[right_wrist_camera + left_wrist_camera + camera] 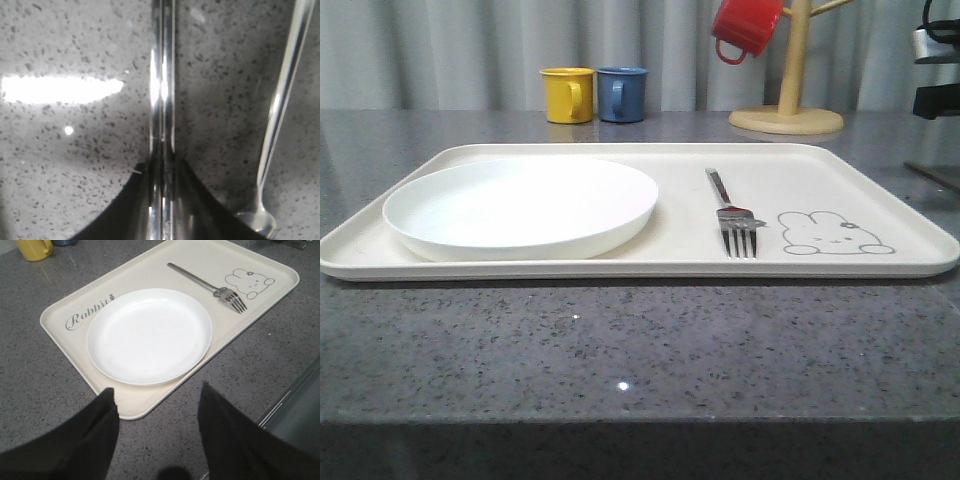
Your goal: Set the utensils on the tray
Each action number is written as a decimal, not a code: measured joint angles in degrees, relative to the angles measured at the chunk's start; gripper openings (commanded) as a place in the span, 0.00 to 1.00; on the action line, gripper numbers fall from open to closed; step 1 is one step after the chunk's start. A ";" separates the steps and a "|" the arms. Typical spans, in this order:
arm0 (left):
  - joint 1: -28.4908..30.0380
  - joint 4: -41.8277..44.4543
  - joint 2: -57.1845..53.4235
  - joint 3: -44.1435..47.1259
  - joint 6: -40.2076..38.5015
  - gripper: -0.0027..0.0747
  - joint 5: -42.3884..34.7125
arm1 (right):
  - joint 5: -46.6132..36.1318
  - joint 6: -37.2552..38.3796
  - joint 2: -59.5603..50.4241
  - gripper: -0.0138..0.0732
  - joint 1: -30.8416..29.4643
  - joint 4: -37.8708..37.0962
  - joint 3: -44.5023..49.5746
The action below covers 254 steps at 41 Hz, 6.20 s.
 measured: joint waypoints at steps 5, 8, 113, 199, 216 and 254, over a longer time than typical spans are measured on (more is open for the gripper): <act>0.00 0.00 0.00 0.00 0.00 0.50 0.00 | 0.59 0.00 -0.38 0.18 0.35 0.63 0.00; 0.00 0.00 0.00 0.00 0.00 0.50 0.00 | 0.93 0.00 -1.61 0.18 1.51 1.49 0.00; 0.00 0.00 0.00 0.00 0.00 0.50 0.00 | 1.20 -0.52 -10.34 0.49 -6.58 -1.28 -0.17; 0.00 0.00 0.00 0.00 0.00 0.50 0.00 | -6.14 7.61 -5.67 0.14 11.28 15.24 1.74; 0.00 0.00 0.00 0.00 0.00 0.50 0.00 | -9.96 7.95 -1.94 0.24 11.28 13.69 2.66; 0.00 0.00 0.00 0.00 0.00 0.50 0.00 | -8.36 -12.13 -34.66 0.51 14.11 12.89 12.82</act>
